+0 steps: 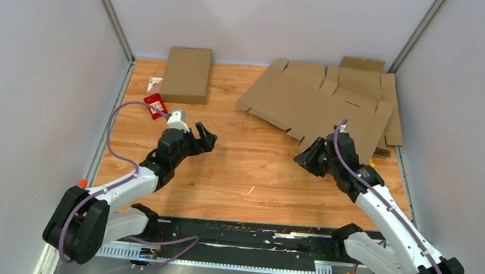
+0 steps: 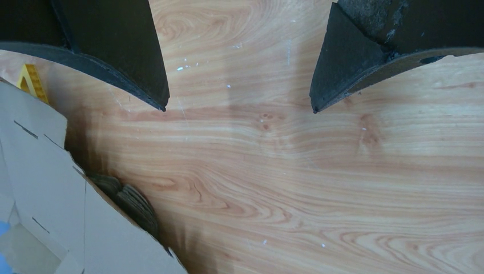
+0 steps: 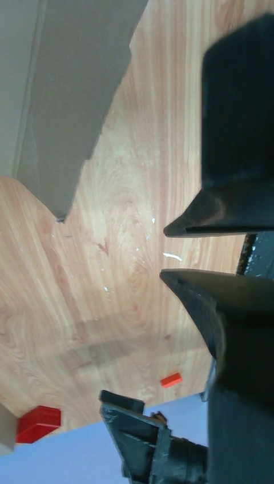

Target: Fold the paper box

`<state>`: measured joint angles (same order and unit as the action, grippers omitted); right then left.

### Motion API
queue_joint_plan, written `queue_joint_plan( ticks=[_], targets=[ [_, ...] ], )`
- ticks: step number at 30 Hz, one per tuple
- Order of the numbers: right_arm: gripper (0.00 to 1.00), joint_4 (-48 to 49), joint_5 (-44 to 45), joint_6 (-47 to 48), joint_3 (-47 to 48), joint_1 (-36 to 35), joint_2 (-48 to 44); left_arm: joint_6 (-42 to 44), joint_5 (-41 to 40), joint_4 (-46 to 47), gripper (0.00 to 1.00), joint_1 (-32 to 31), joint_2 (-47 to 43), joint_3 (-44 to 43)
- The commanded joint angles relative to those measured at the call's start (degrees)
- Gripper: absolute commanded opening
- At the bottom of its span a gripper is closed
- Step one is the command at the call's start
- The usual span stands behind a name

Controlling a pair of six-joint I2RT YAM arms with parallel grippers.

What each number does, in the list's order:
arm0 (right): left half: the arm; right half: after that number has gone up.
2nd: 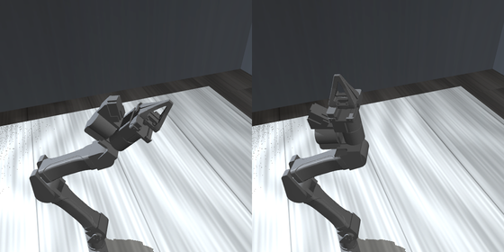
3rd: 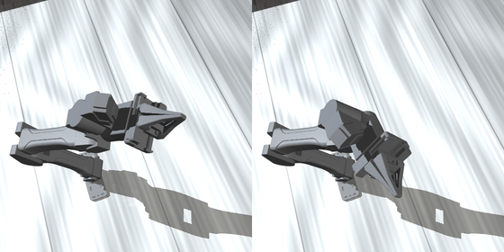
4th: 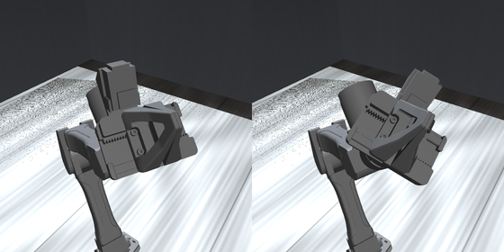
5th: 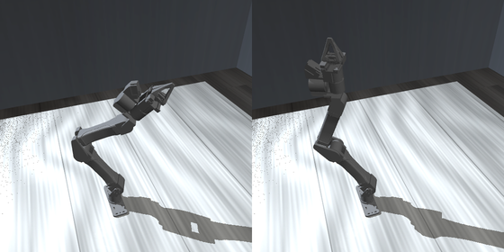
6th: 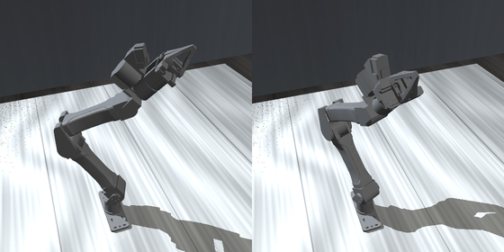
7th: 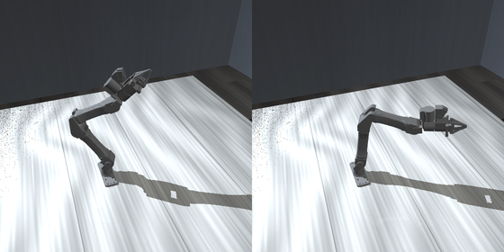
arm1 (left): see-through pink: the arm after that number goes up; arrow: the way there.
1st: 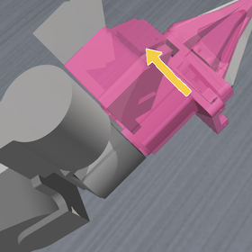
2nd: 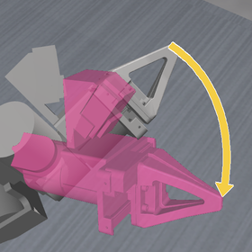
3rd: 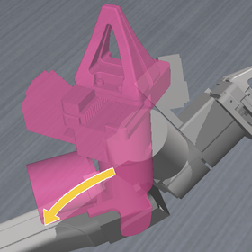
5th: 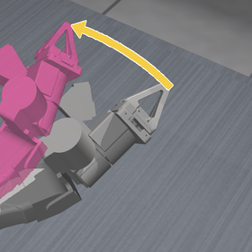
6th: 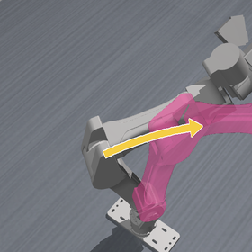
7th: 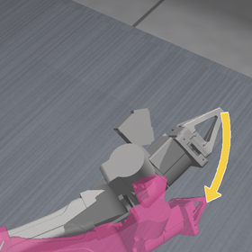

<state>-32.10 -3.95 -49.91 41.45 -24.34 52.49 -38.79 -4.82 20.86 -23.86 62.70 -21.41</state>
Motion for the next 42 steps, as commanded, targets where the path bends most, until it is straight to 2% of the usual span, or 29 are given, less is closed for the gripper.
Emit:
queue_joint_plan(
  ticks=[1,2,4,7,9,10,12,16,19,20,24,29,32,37,40,42],
  targets=[
    [0.45,-3.4,10.6,7.6,2.4,-0.4,-2.8,0.7,4.3,2.8,1.00,0.1,1.5,-3.0],
    [0.59,-4.2,12.7,9.9,3.2,-0.4,-3.2,1.1,5.0,3.2,1.00,0.1,1.7,-3.1],
    [0.74,-2.8,13.4,15.9,3.7,-0.4,-3.8,1.9,7.0,4.1,0.99,0.0,2.3,-3.1],
    [0.86,3.8,5.4,26.6,3.2,-0.4,-3.3,2.4,8.8,5.4,0.99,0.0,2.8,-3.2],
    [0.91,8.6,-3.4,30.6,2.7,-0.5,-1.0,2.7,10.1,6.2,1.00,0.1,3.1,-3.1],
    [0.99,10.4,-6.7,32.1,3.4,-0.7,1.8,2.9,10.7,6.8,1.00,0.1,3.2,-3.0],
    [1.00,11.1,-7.1,34.1,6.7,-2.4,7.0,2.9,11.2,7.8,0.99,0.1,3.1,-2.4],
    [1.00,12.5,2.2,42.6,13.1,-8.7,17.2,3.3,10.4,8.7,1.00,0.1,1.9,-1.4],
    [0.98,17.6,8.9,52.8,15.2,-12.6,23.9,3.4,9.0,8.3,1.00,0.1,0.8,-1.0],
    [0.98,19.2,10.5,57.5,15.8,-13.2,26.3,3.4,8.5,7.9,1.00,0.1,0.6,-0.8],
    [0.99,20.9,18.2,65.5,20.1,-13.9,35.1,3.4,7.0,6.9,1.00,0.1,0.0,-0.8],
    [0.93,21.2,27.2,71.3,26.7,-13.9,44.7,3.0,5.0,4.5,0.99,0.1,-2.2,-0.5],
    [0.86,23.7,27.3,75.3,28.8,-13.9,49.4,2.9,1.5,3.7,1.00,0.1,-5.0,0.6],
    [0.63,19.7,30.3,79.2,38.7,-13.6,59.8,2.9,-0.6,3.2,1.00,0.1,-6.9,1.4],
    [0.38,18.5,31.9,81.1,41.5,-13.7,62.6,2.7,-1.4,2.9,1.00,0.1,-6.6,1.4],
    [0.10,18.6,31.6,81.6,41.4,-13.8,62.3,2.6,-1.6,2.8,1.00,0.1,-6.5,1.3]
  ],
)
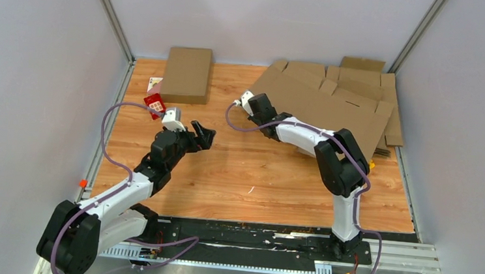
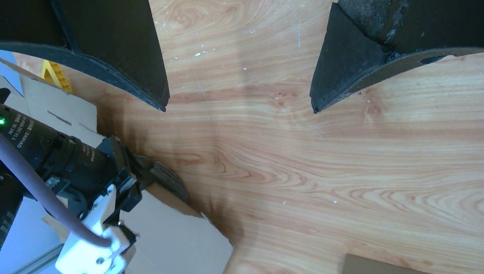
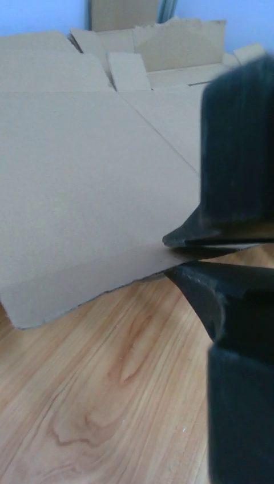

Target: Fold the paper box

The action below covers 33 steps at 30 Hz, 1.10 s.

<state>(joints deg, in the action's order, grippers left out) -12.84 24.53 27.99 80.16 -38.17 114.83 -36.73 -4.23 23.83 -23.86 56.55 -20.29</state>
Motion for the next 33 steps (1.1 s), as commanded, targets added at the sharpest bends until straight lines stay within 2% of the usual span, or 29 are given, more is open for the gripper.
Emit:
queue_joint_plan(
  ticks=[1,6,14,17,19,21,24,26,31,33],
  targets=[
    [0.01,-0.5,2.9,3.7,2.3,0.0,-0.9,0.4,-2.3,-0.3,1.00,0.1,-0.3,0.1],
    [0.00,4.5,0.3,3.7,-4.8,-2.1,-13.2,-0.5,-3.1,-1.5,1.00,0.1,-1.2,-0.1],
    [0.00,-1.5,1.6,3.3,-4.8,-12.2,-24.9,-1.3,-7.9,-5.0,1.00,0.1,-5.5,0.4],
    [0.00,-2.0,-1.5,0.7,-6.4,-15.7,-27.8,-2.9,-11.3,-7.7,1.00,0.5,-7.5,0.7],
    [0.02,-2.9,-6.6,-2.5,-7.8,-16.6,-29.3,-4.3,-11.5,-7.9,1.00,1.5,-8.6,1.6],
    [0.15,-3.1,-11.7,-6.4,-9.6,-16.7,-31.0,-5.7,-10.3,-7.1,1.00,2.9,-9.1,2.7],
    [0.58,-1.3,-16.7,-9.9,-14.3,-16.6,-33.5,-7.2,-8.4,-6.8,1.00,4.5,-8.4,3.0],
    [0.74,-0.3,-16.1,-12.1,-16.7,-16.5,-34.9,-7.2,-7.5,-6.7,1.00,4.8,-7.6,2.6],
    [0.86,0.1,-14.3,-17.7,-20.9,-14.1,-38.5,-5.8,-6.8,-6.3,1.00,4.9,-6.5,2.5],
    [0.87,0.8,-14.9,-20.2,-23.2,-11.8,-39.9,-4.9,-6.0,-5.8,1.00,4.9,-6.6,2.4]
  ],
)
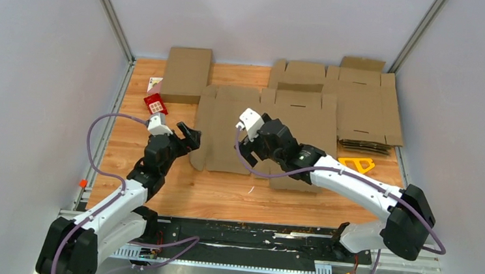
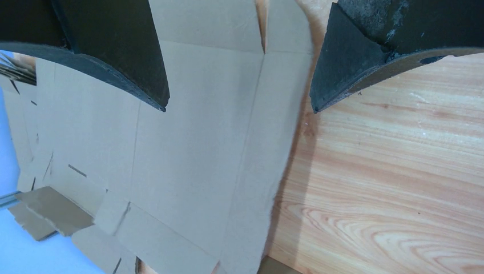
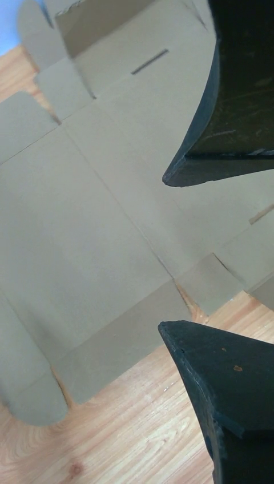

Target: Fold the paper box

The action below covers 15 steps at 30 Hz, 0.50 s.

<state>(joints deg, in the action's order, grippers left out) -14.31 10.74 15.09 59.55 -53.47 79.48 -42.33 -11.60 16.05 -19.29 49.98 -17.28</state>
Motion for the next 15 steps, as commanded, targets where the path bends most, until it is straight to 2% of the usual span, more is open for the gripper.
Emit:
queue_joint_plan(
  ticks=[1,6,10,15],
  targets=[
    [0.87,2.8,-1.3,-8.5,-3.9,5.3,-5.0,1.0,1.6,2.0,1.00,0.3,-0.1,-0.7],
    [0.88,4.6,-0.6,-14.4,-10.2,10.6,-6.2,2.8,2.0,0.9,1.00,0.3,1.3,-2.1],
    [0.88,6.6,5.5,-18.8,-14.5,11.4,-7.4,4.1,1.1,-2.5,1.00,0.3,3.7,-4.7],
    [0.87,10.9,4.9,-21.8,-19.3,12.6,-10.2,5.4,0.4,-3.3,1.00,0.3,8.1,-6.4]
  ],
)
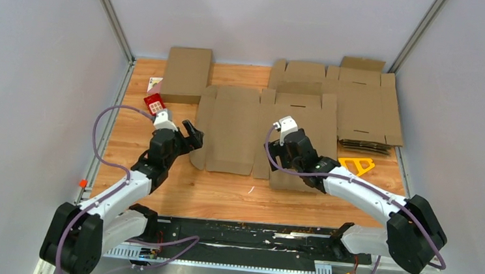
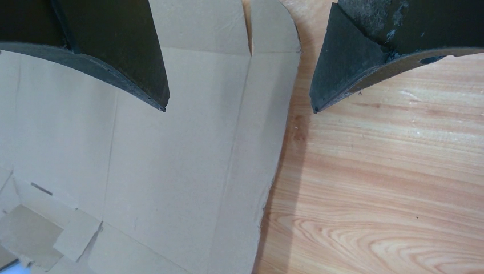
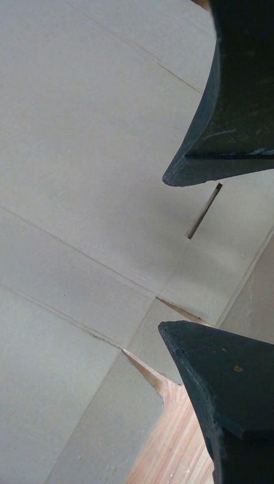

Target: Fold the paper box

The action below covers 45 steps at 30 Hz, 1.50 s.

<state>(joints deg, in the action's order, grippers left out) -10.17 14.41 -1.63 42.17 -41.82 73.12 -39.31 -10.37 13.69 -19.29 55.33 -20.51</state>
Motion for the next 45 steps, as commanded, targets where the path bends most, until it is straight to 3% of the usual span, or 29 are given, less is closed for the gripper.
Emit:
queue_joint_plan(
  ticks=[1,5,12,17,27,33,45],
  targets=[
    [0.87,7.9,0.4,-5.4,-2.9,1.3,-4.3,2.6,-0.7,-1.3,1.00,0.3,4.3,-3.8],
    [0.86,12.3,-1.0,-6.9,-6.4,2.3,-4.1,4.1,0.0,-2.1,1.00,0.3,8.5,-6.1],
    [0.85,11.9,-3.3,-8.4,-6.2,3.7,-2.3,4.6,2.5,-3.9,1.00,1.6,17.0,-10.4],
    [0.85,12.5,-3.8,-9.1,-7.1,4.6,-3.6,3.0,10.5,1.2,0.95,3.0,22.4,-10.5],
    [0.84,13.0,-4.7,-10.2,-7.9,6.2,-4.2,6.1,14.1,4.4,0.47,3.0,19.4,-8.8],
    [0.84,13.0,-5.0,-10.5,-8.3,7.0,-5.0,7.0,14.9,4.1,0.00,3.0,18.2,-8.9],
    [0.84,10.8,-3.5,-12.3,-8.9,11.2,-10.5,7.8,12.3,2.6,0.00,3.0,8.2,-6.4]
  ],
)
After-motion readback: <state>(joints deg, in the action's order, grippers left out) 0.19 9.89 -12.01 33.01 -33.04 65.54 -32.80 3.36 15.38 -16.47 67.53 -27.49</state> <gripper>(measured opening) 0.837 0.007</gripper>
